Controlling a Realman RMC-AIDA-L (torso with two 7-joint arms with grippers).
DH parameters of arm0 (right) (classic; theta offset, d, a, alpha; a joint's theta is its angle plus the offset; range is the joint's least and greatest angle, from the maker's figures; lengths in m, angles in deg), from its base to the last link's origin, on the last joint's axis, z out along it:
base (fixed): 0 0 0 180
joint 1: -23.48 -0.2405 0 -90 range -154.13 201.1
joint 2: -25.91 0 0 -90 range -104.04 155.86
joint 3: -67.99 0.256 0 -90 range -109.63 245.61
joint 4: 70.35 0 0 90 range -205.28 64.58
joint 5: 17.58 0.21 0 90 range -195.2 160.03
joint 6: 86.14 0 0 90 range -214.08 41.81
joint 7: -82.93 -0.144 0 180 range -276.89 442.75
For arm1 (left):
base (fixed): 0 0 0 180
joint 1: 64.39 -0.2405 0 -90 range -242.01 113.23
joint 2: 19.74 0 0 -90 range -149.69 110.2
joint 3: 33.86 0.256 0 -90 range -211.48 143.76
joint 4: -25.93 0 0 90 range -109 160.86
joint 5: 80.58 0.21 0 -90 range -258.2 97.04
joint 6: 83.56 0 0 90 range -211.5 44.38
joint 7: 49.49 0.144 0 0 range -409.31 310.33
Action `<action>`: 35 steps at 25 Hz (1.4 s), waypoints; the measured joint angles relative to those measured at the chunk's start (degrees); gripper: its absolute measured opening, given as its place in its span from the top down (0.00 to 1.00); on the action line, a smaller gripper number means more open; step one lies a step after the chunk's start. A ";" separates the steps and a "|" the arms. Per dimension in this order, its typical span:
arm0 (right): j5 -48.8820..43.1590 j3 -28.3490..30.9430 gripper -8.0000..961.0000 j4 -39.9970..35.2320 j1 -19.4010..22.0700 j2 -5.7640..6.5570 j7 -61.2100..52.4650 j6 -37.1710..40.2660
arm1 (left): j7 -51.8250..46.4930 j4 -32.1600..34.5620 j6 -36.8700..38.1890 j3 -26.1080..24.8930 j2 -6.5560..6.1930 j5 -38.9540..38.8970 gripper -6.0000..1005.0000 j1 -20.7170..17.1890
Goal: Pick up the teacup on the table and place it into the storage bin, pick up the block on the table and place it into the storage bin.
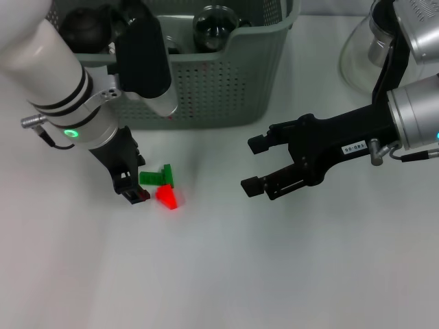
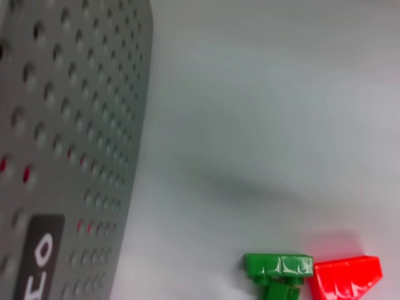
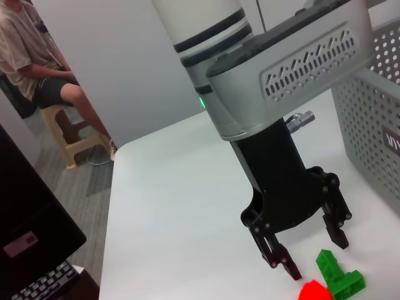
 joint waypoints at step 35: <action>-0.09 0.12 0.02 0.00 0.12 0.43 0.00 0.42 | -0.56 -5.73 -1.69 -0.30 0.01 0.20 0.78 3.49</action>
